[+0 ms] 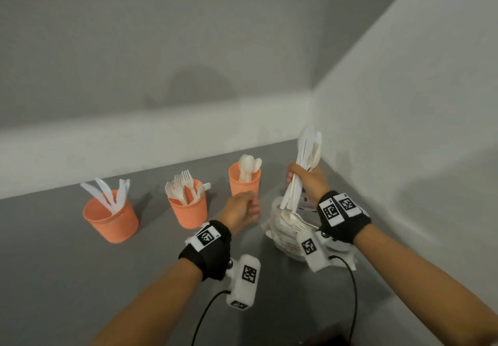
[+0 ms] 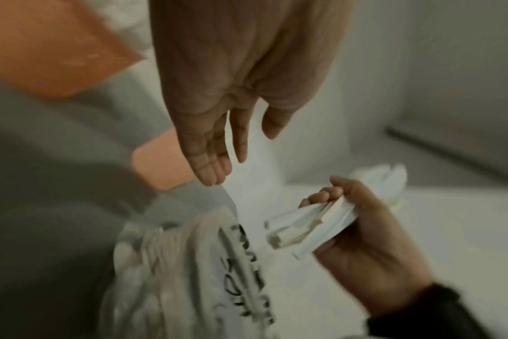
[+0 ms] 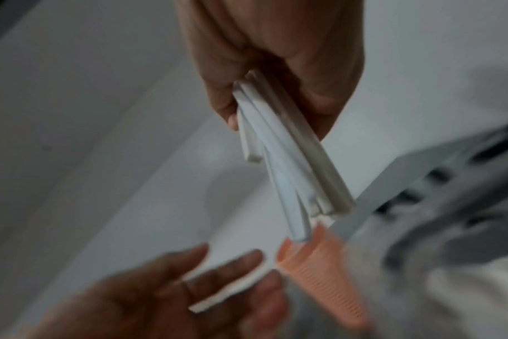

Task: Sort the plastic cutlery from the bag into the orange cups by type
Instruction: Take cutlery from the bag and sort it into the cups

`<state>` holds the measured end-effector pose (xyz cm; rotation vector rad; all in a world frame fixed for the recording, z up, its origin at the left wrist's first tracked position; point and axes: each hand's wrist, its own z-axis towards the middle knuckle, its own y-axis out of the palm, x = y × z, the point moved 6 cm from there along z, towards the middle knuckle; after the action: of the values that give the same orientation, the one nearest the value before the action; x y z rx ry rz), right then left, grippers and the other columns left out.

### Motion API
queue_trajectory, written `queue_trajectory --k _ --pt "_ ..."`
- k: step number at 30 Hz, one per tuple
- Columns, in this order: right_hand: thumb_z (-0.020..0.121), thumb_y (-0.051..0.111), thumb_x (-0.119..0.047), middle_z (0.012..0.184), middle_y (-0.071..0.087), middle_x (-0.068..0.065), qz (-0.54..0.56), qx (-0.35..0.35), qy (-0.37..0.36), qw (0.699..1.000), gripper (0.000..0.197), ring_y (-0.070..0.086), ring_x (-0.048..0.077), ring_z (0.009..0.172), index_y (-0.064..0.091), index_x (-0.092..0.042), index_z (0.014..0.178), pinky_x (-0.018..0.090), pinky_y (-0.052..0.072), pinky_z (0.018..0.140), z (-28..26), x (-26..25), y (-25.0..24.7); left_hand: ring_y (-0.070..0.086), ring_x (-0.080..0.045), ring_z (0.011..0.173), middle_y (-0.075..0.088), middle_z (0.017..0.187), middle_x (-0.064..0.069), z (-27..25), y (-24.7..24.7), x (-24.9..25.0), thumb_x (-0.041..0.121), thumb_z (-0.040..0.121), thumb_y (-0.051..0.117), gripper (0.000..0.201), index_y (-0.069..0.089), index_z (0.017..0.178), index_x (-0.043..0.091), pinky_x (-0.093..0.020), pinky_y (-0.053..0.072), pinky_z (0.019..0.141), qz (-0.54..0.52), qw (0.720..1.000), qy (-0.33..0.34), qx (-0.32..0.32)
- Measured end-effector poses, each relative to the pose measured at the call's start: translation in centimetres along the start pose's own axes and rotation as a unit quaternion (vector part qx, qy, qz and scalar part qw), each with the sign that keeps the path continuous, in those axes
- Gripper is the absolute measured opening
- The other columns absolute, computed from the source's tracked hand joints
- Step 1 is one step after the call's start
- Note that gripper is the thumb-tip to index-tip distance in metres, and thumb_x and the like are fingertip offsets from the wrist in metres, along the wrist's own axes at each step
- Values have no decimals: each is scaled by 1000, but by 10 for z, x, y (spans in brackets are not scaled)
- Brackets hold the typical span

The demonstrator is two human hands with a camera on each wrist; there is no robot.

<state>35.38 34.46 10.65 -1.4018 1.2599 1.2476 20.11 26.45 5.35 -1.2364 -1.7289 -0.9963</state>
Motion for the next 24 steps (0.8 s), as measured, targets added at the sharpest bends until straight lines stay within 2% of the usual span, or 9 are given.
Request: queue_trajectory --k 3,6,10,13,16,18,19,21,24 --pt "86 59 -10 60 52 4 52 -20 21 998 20 52 12 49 53 -13 67 22 46 53 -9 10 51 56 -24 85 58 95 -14 -9 -25 -23 37 99 34 39 52 105 3 -34 46 77 -169 981 -93 5" --pt "83 61 -3 61 53 6 57 -29 4 998 13 53 11 48 55 -7 72 22 47 52 -24 20 104 56 -28 80 57 90 -18 -21 -48 -34 45 98 31 51 49 113 -1 -38 46 72 -250 959 -128 40" --pt "81 66 -3 68 61 6 76 -48 4 996 7 60 15 60 60 -6 79 23 50 57 -50 36 167 61 -22 66 66 69 -11 -36 -75 -29 37 98 30 45 58 89 3 -28 52 58 -342 932 -118 33" --pt "76 71 0 79 64 7 93 -48 -1 995 22 62 13 69 61 0 95 17 51 57 -64 40 199 65 -17 60 66 67 -7 -41 -105 -29 21 97 38 28 59 88 6 -26 52 60 -339 933 -107 51" --pt "69 73 3 81 64 12 96 -70 -17 993 27 62 11 67 61 5 93 16 51 59 -71 39 225 63 -18 50 63 58 -10 -53 -123 -29 13 96 36 30 58 79 2 -22 52 46 -347 929 -120 36" --pt "64 76 -1 83 65 17 81 -88 -32 992 28 64 18 73 61 4 87 18 52 64 -75 42 237 64 -19 44 64 53 -11 -58 -132 -29 16 98 33 34 57 80 1 -22 52 41 -355 927 -122 27" --pt "65 76 -1 84 65 17 73 -98 -33 992 25 64 22 77 62 1 86 22 53 68 -77 46 242 66 -19 51 67 60 -11 -59 -135 -27 20 98 33 33 59 86 3 -24 55 48 -350 929 -114 26" --pt "70 75 0 86 66 10 51 -119 -37 991 30 64 21 80 61 -5 96 27 54 71 -79 52 250 68 -18 79 70 88 -8 -59 -140 -24 29 97 37 32 61 105 9 -28 55 73 -350 932 -89 17" --pt "70 77 -5 94 67 7 1 -147 -27 989 46 66 15 86 55 -4 111 25 56 78 -78 59 258 55 -19 117 59 126 -3 -55 -143 -20 39 96 38 42 51 130 16 -31 40 102 -391 919 -50 9"
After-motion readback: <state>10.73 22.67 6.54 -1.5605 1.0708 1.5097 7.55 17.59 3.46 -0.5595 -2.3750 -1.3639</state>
